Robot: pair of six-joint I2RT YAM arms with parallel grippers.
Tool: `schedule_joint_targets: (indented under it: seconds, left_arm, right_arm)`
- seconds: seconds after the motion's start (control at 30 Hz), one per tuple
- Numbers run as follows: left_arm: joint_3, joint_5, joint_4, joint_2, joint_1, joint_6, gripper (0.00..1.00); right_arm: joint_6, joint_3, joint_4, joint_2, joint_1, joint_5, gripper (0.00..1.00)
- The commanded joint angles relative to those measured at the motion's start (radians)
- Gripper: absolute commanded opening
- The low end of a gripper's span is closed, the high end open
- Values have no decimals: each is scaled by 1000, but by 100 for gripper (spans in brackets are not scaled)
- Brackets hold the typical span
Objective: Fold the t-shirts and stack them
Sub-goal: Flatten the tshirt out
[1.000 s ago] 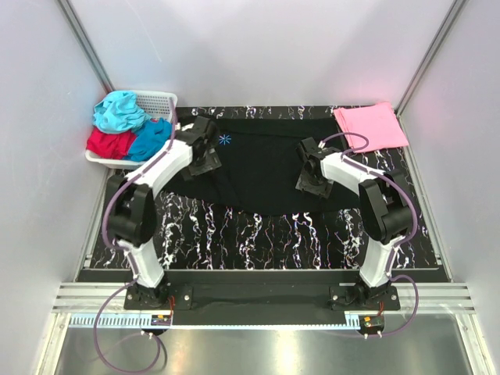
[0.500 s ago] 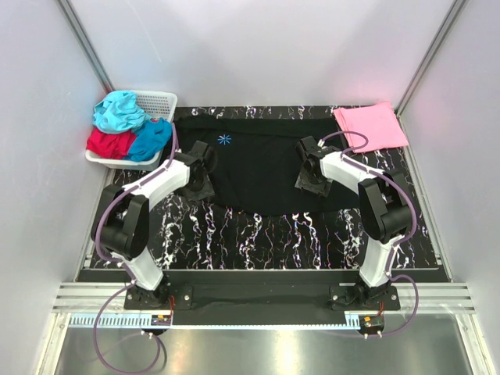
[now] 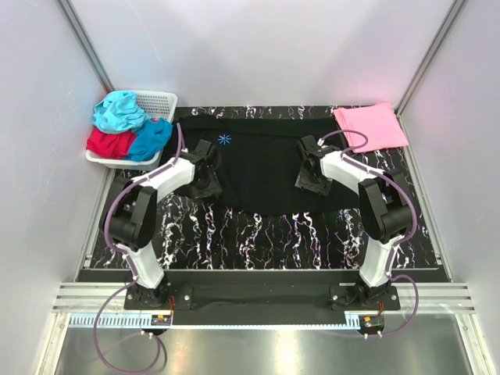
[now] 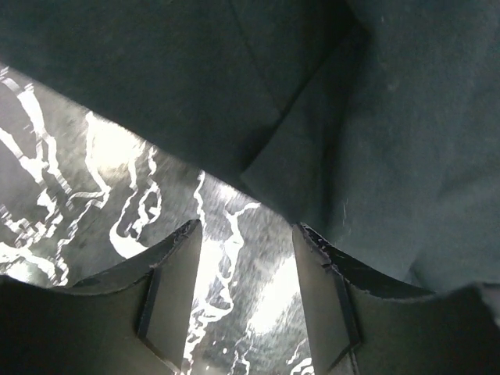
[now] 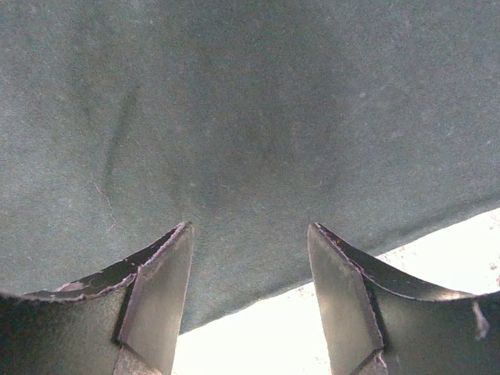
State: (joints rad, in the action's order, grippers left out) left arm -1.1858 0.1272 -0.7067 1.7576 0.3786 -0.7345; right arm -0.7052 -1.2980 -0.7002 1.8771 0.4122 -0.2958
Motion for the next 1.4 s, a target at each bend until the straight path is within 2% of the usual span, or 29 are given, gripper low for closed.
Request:
schedule_joint_targets:
  seconds: [0.0,0.47,1.0,1.37]
  left_arm:
    - [-48,-17,45,40,3,0,56]
    - [-132,31,104,132,2,34,54]
    - [-44,72,53,-63,9,-11,54]
    - [-110,49,64,68,11,-5,53]
  right_arm:
    - [16,-37,2,-38,0,-26,67]
    - [33,-69,-5,-10,2,-17,67]
    - [33,-110,-15,30,2,-20,66]
    - [36,-83,-16,2,0,-28,66]
